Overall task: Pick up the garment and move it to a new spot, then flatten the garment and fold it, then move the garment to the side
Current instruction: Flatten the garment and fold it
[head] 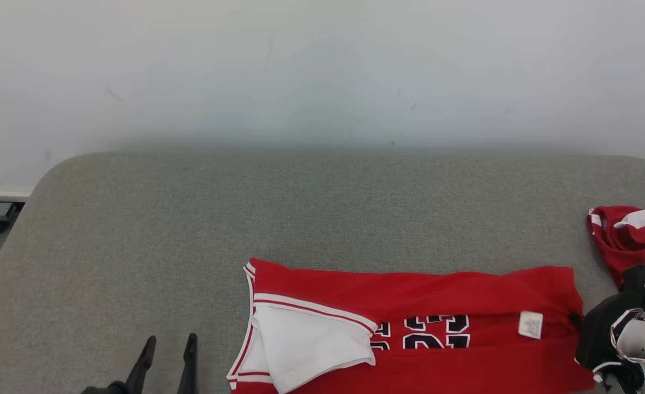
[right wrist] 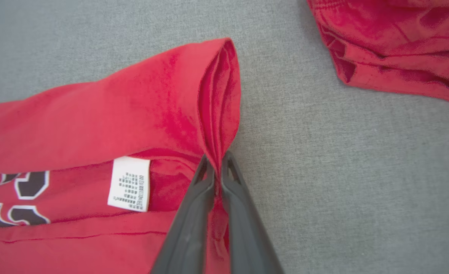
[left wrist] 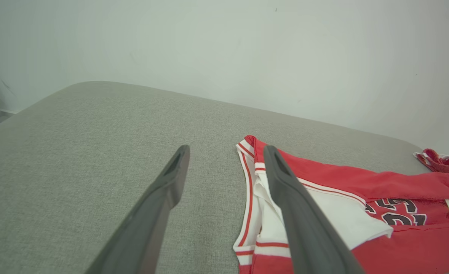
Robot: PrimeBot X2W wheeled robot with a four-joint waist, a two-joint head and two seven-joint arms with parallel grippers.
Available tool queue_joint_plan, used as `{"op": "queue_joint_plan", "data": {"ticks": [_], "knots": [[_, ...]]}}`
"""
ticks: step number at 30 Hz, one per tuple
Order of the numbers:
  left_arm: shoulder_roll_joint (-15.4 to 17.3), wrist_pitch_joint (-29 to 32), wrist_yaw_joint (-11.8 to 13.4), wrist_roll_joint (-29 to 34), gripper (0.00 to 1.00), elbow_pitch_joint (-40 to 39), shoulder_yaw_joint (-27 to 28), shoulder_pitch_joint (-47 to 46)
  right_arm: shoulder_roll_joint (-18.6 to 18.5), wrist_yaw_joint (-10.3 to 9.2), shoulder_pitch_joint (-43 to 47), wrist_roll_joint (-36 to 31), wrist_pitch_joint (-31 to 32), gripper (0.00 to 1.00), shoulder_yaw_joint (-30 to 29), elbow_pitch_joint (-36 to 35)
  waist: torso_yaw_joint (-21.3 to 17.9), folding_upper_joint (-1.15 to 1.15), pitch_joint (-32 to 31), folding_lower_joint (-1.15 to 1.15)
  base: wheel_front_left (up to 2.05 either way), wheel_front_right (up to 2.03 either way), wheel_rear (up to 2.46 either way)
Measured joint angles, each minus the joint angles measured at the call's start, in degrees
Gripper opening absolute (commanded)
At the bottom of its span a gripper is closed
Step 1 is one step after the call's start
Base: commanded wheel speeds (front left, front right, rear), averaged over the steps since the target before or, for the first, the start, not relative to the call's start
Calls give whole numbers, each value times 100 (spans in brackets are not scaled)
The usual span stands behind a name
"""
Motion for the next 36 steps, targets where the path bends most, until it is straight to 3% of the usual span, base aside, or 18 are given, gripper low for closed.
{"op": "queue_joint_plan", "data": {"ticks": [3, 11, 20, 29, 31, 36], "knots": [[-18, 52, 0, 94, 100, 9, -57, -1, 51, 138, 9, 380, 136, 0, -207, -182, -36, 0, -22, 0, 0, 0, 0], [-22, 98, 0, 97, 100, 48, -73, 2, 130, 278, 4, 928, 662, 0, -404, -903, -80, 0, -72, 0, 0, 0, 0], [-77, 170, 0, 97, 100, 151, -132, 28, 261, 282, 71, 1485, 1322, 0, -367, -2192, -39, 0, -139, 0, 0, 0, 0], [-193, 230, 0, 97, 100, 198, -207, 3, 639, 282, 155, 1931, 1671, 0, -368, -3222, 132, 0, -179, 0, 0, 0, 0], [-222, 237, -1, 97, 100, 214, -249, -14, 716, 260, 159, 1933, 1719, 0, -336, -3350, 188, 0, -178, 0, 0, 0, 0], [-278, 294, -7, 98, 100, 265, -325, -52, 910, -55, 148, 1936, 1722, 0, -304, -3459, 358, 0, -164, 0, 0, 0, 0]]}}
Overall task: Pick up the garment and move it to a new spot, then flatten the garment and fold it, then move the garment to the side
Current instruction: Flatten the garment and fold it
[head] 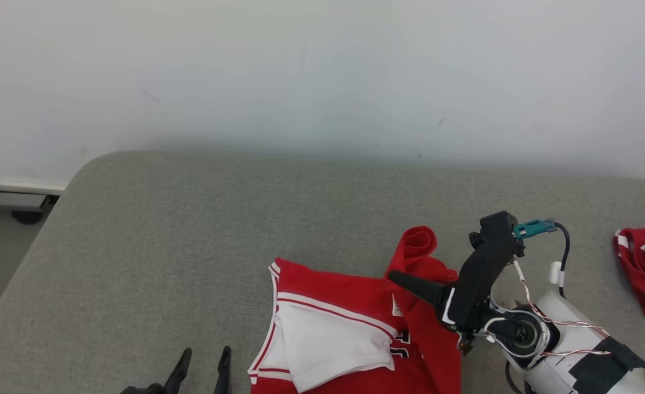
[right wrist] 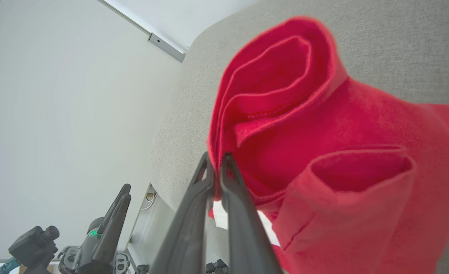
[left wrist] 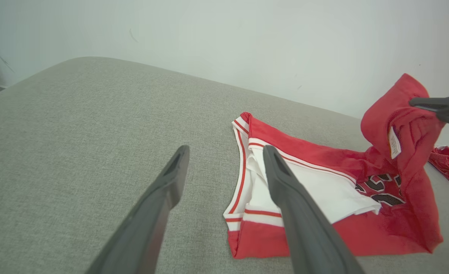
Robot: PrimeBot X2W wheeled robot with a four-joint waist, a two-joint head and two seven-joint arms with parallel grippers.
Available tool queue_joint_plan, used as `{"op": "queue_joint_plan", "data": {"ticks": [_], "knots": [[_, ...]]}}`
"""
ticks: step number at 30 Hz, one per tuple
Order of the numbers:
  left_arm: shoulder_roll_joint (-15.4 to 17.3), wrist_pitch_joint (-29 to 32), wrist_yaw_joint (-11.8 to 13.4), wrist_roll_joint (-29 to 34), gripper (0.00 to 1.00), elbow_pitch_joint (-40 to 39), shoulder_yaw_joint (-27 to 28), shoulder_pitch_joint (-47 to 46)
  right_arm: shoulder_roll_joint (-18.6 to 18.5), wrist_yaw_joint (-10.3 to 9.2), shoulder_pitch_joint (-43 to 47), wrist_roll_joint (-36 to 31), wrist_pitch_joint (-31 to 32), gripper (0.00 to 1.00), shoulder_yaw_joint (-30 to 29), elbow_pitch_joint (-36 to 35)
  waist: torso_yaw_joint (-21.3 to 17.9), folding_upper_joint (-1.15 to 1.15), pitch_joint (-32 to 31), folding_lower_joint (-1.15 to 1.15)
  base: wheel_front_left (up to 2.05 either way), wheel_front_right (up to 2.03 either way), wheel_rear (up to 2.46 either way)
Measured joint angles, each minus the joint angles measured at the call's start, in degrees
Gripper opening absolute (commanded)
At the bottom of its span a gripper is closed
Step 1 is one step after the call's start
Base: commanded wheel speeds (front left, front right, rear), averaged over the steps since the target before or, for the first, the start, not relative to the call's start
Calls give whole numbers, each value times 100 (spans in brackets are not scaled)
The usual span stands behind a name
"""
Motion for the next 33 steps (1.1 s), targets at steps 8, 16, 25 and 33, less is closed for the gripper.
{"op": "queue_joint_plan", "data": {"ticks": [8, 16, 25, 33], "knots": [[-153, 16, -8, 1, 100, 86, -147, -214, 346, -453, -183, 5, -58, 0, -35, 92, 374, 0, 47, 0, 0, 0, 0], [-189, 58, -58, 16, 100, 138, -203, -243, 599, -731, -359, 20, -109, 0, -58, 394, 777, 0, 115, 0, 0, 0, 0], [-304, 58, -108, 45, 100, 191, -269, -466, 767, -872, -502, -52, -167, 0, 69, 772, 1115, 0, 229, 0, 0, 0, 0], [-303, 53, -108, 45, 100, 268, -267, -469, 880, -932, -629, -186, -271, 50, 164, 1296, 1216, 0, 274, 0, 0, 0, 0]]}}
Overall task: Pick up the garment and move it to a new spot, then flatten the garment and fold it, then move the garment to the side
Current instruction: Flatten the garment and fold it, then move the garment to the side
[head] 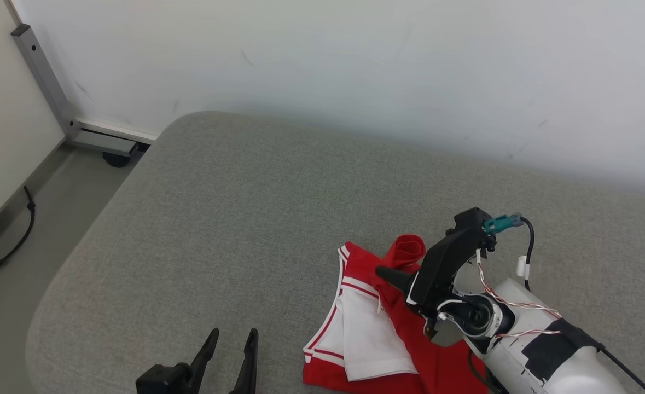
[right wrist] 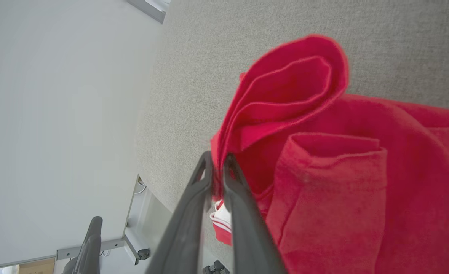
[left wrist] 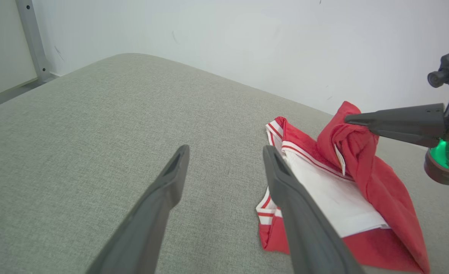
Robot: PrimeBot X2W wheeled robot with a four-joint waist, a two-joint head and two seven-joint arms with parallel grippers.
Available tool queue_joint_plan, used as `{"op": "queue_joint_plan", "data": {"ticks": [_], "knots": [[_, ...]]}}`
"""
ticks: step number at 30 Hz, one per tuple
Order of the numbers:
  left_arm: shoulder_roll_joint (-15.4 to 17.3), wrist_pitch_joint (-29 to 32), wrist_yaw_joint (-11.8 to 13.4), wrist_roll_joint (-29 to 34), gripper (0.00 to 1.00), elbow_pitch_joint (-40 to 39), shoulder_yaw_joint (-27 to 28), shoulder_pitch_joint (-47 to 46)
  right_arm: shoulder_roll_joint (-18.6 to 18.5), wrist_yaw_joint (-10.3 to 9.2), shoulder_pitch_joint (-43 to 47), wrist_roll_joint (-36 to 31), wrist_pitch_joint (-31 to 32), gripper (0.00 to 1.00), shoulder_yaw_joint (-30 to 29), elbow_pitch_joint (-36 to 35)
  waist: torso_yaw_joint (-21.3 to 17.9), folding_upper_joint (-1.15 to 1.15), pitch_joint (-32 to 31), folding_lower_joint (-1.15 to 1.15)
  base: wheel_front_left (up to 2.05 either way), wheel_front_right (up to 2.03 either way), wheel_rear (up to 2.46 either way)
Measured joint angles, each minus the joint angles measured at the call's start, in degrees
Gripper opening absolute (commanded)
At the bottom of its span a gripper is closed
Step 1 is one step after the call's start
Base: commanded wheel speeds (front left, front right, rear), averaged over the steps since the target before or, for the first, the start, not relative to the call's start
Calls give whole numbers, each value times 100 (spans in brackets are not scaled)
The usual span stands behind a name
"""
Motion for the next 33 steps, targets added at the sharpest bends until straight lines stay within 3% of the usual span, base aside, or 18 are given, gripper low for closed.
{"op": "queue_joint_plan", "data": {"ticks": [1, 8, 12, 14, 22, 33], "knots": [[0, -1, 0, 0, 100, 5, 1, 0, 10, 0, -21, -19, -30, 100, -1, 49, 6, 0, 3, 0, 0, 0, 0], [18, -53, 1, -2, 100, 47, 100, 4, 38, 19, -263, 3, -122, 100, -157, 140, -82, 0, -13, 0, 0, 0, 0], [20, -97, 1, -2, 100, 46, 122, 12, -7, 163, -269, 151, -280, 100, -393, 94, -195, 0, -56, 0, 0, 0, 0], [56, -102, 4, -2, 100, 26, 154, 40, -208, 269, -213, 115, -426, 100, -448, -57, -297, 0, -96, 0, 0, 0, 0], [179, -171, 15, 27, 100, -143, 276, 196, -1044, 347, 169, -594, -706, 100, -169, -237, -589, 0, -176, 0, 0, 0, 0], [186, -178, 55, 156, 100, -371, 214, 268, -1382, 353, 841, -939, -490, 100, 394, -318, -827, 0, -219, 0, 0, 0, 0]]}}
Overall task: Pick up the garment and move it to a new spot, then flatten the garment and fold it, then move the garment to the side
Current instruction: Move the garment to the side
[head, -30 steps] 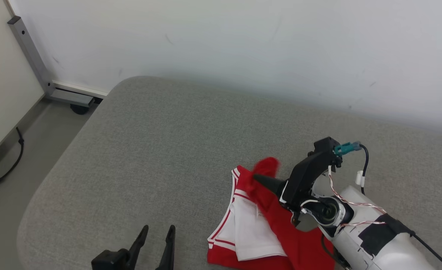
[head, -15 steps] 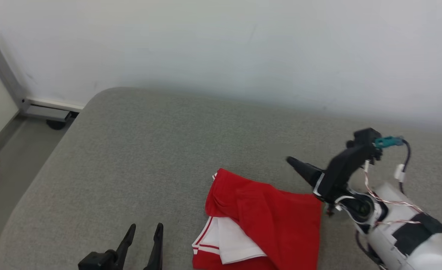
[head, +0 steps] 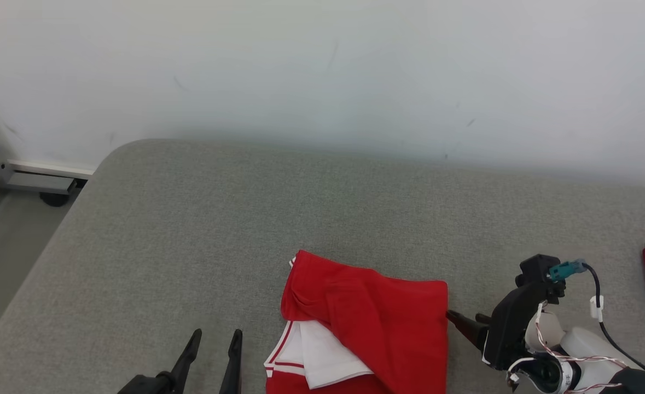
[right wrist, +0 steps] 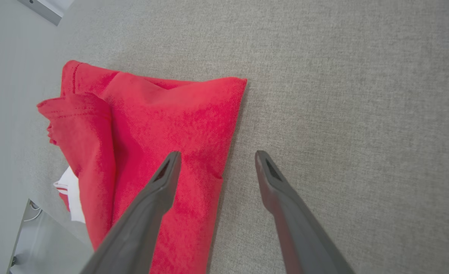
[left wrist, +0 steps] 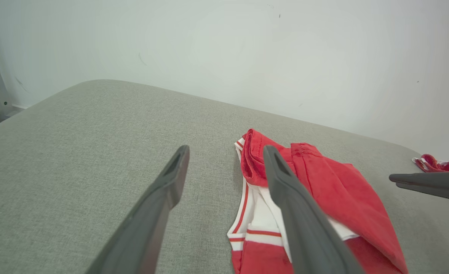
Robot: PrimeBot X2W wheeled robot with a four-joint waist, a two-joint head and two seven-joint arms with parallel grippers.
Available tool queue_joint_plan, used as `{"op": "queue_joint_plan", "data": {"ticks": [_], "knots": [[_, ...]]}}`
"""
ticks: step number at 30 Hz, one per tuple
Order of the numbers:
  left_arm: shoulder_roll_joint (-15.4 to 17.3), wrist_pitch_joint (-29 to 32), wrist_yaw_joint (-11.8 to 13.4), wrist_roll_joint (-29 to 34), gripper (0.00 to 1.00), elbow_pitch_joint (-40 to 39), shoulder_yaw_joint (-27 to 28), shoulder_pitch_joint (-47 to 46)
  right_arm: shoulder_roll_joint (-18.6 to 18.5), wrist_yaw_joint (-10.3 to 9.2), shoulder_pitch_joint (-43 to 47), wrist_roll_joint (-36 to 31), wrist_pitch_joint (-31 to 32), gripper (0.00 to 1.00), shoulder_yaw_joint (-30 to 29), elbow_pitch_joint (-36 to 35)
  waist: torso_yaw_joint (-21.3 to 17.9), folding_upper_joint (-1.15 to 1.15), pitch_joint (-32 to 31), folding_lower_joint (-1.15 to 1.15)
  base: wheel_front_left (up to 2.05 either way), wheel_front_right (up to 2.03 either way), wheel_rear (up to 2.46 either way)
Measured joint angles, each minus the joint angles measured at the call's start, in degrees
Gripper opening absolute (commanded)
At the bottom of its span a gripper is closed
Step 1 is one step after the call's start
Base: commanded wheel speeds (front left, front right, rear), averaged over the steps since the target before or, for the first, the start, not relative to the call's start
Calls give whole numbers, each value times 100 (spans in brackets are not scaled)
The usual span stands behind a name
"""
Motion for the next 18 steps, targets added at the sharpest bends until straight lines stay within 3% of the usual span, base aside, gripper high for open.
{"op": "queue_joint_plan", "data": {"ticks": [18], "knots": [[-68, 84, 1, 38, 100, -15, -130, -34, 331, -347, 35, 200, 712, 100, 101, 572, 468, 0, 147, 0, 0, 0, 0]]}}
